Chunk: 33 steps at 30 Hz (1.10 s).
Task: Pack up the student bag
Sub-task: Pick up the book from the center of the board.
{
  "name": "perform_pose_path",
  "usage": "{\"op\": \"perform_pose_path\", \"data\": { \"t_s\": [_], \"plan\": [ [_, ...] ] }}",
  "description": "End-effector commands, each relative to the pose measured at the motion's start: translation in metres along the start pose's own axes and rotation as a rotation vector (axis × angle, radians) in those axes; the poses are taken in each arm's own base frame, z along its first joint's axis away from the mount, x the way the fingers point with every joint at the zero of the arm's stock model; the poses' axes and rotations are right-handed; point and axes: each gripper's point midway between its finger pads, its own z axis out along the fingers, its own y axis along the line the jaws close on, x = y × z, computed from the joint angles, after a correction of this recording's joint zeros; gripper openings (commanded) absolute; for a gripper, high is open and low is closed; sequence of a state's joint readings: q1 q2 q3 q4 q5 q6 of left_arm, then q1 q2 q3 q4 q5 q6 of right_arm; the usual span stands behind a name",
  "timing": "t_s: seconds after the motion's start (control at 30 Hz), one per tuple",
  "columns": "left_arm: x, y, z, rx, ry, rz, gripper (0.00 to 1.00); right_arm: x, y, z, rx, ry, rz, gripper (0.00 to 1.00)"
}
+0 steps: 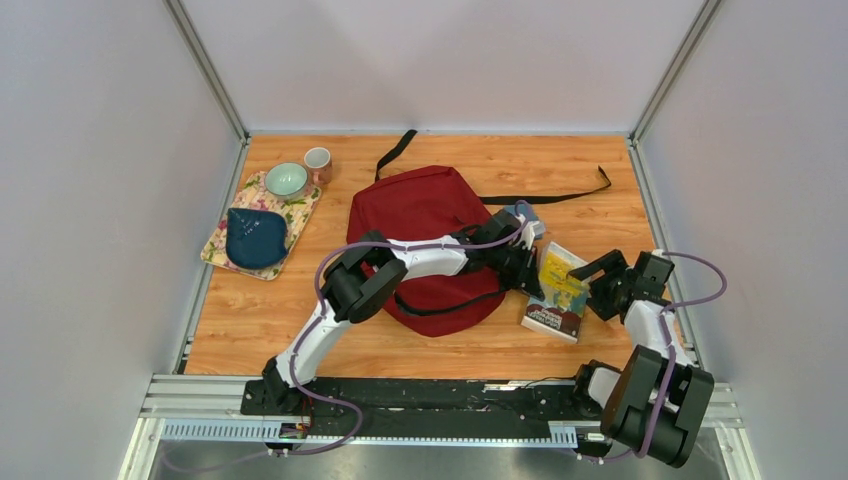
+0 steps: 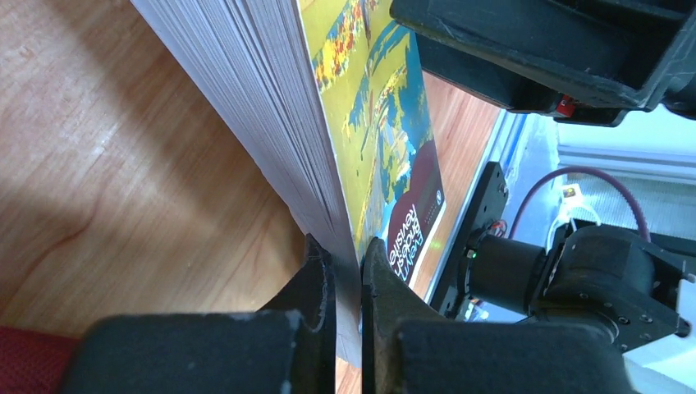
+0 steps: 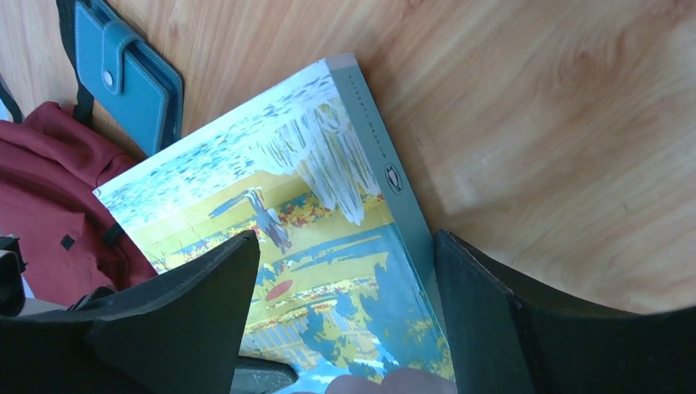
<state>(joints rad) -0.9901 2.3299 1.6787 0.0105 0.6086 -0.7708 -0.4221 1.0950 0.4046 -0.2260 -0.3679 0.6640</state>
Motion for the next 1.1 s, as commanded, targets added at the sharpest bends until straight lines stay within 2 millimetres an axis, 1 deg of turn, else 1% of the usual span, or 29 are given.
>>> {"op": "perform_pose_path", "data": {
  "t_s": [0.0,0.03,0.07,0.1,0.13,0.17,0.2,0.23,0.27,0.3,0.33,0.37,0.4,0.43,0.47,0.5,0.53,0.57,0.6,0.67,0.7,0.77,0.8,0.87,0.9,0.97,1.0,1.03,1.07],
  "plan": [
    [-0.034,-0.079,-0.031,0.105,-0.133,0.247,0.0,0.033,0.028,-0.03,-0.076,0.174,0.033,0.82],
    [-0.036,-0.087,-0.042,0.095,-0.151,0.265,0.0,0.026,0.035,-0.036,-0.086,0.146,0.022,0.83],
    [-0.043,-0.086,-0.049,0.065,-0.184,0.276,0.0,0.023,0.04,-0.046,-0.098,0.12,0.012,0.85],
    [-0.049,-0.1,-0.064,0.069,-0.22,0.31,0.0,0.021,0.044,-0.051,-0.104,0.103,0.007,0.88],
    [-0.049,-0.096,-0.07,0.053,-0.231,0.309,0.0,0.018,0.047,-0.056,-0.107,0.084,-0.001,0.89],
    [-0.053,-0.097,-0.077,0.037,-0.26,0.314,0.0,0.013,0.057,-0.07,-0.127,0.059,-0.016,0.9],
    [-0.064,-0.111,-0.096,0.049,-0.312,0.331,0.0,0.011,0.063,-0.077,-0.143,0.047,-0.028,0.91],
    [-0.061,-0.106,-0.103,0.035,-0.327,0.322,0.0,0.01,0.072,-0.086,-0.177,0.036,-0.05,0.91],
    [-0.066,-0.107,-0.113,0.02,-0.372,0.321,0.0,0.004,0.086,-0.102,-0.217,-0.003,-0.077,0.91],
    [-0.081,-0.129,-0.14,0.059,-0.468,0.347,0.0,0.001,0.093,-0.11,-0.236,-0.024,-0.093,0.91],
    [-0.072,-0.117,-0.145,0.038,-0.481,0.332,0.0,-0.001,0.1,-0.117,-0.258,-0.034,-0.109,0.91],
    [-0.077,-0.116,-0.157,0.02,-0.533,0.329,0.0,-0.001,0.106,-0.124,-0.282,-0.039,-0.122,0.92],
    [-0.084,-0.132,-0.179,0.045,-0.604,0.345,0.0,-0.005,0.116,-0.131,-0.312,-0.044,-0.138,0.92],
    [-0.081,-0.118,-0.185,0.017,-0.618,0.329,0.0,0.002,0.125,-0.137,-0.363,-0.004,-0.151,0.92],
    [-0.084,-0.115,-0.195,-0.004,-0.66,0.321,0.0,0.002,0.134,-0.14,-0.408,0.007,-0.165,0.92],
    [-0.09,-0.132,-0.218,0.026,-0.734,0.336,0.0,0.006,0.14,-0.144,-0.447,0.031,-0.169,0.92],
    [-0.083,-0.116,-0.222,-0.001,-0.754,0.316,0.0,0.014,0.147,-0.148,-0.499,0.075,-0.17,0.92],
    [-0.086,-0.111,-0.234,-0.023,-0.815,0.299,0.0,0.013,0.155,-0.152,-0.544,0.076,-0.163,0.92],
    [-0.081,-0.112,-0.249,-0.005,-0.877,0.292,0.0,0.017,0.159,-0.153,-0.575,0.09,-0.169,0.92],
    [-0.084,-0.105,-0.269,-0.028,-0.975,0.254,0.0,0.022,0.162,-0.152,-0.625,0.102,-0.184,0.92],
    [-0.079,-0.104,-0.28,-0.009,-1.018,0.24,0.0,0.028,0.164,-0.151,-0.643,0.123,-0.192,0.92],
    [-0.081,-0.098,-0.296,-0.026,-1.096,0.199,0.0,0.037,0.168,-0.154,-0.685,0.157,-0.225,0.93],
    [-0.077,-0.096,-0.302,-0.023,-1.117,0.175,0.0,0.05,0.174,-0.157,-0.715,0.198,-0.259,0.93],
    [-0.078,-0.089,-0.314,-0.034,-1.171,0.125,0.0,0.062,0.183,-0.161,-0.753,0.219,-0.314,0.93],
    [-0.075,-0.088,-0.319,-0.004,-1.191,0.081,0.0,0.082,0.19,-0.165,-0.783,0.277,-0.356,0.93],
    [-0.073,-0.088,-0.325,0.036,-1.218,0.013,0.0,0.093,0.194,-0.157,-0.776,0.288,-0.366,0.93],
    [-0.071,-0.086,-0.329,0.047,-1.232,-0.006,0.0,0.112,0.195,-0.159,-0.789,0.341,-0.388,0.93],
    [-0.07,-0.086,-0.332,0.06,-1.241,-0.024,0.0,0.113,0.2,-0.156,-0.794,0.332,-0.37,0.93],
    [-0.069,-0.086,-0.334,0.082,-1.25,-0.054,0.0,0.124,0.195,-0.151,-0.788,0.367,-0.367,0.93]
  ]
}}
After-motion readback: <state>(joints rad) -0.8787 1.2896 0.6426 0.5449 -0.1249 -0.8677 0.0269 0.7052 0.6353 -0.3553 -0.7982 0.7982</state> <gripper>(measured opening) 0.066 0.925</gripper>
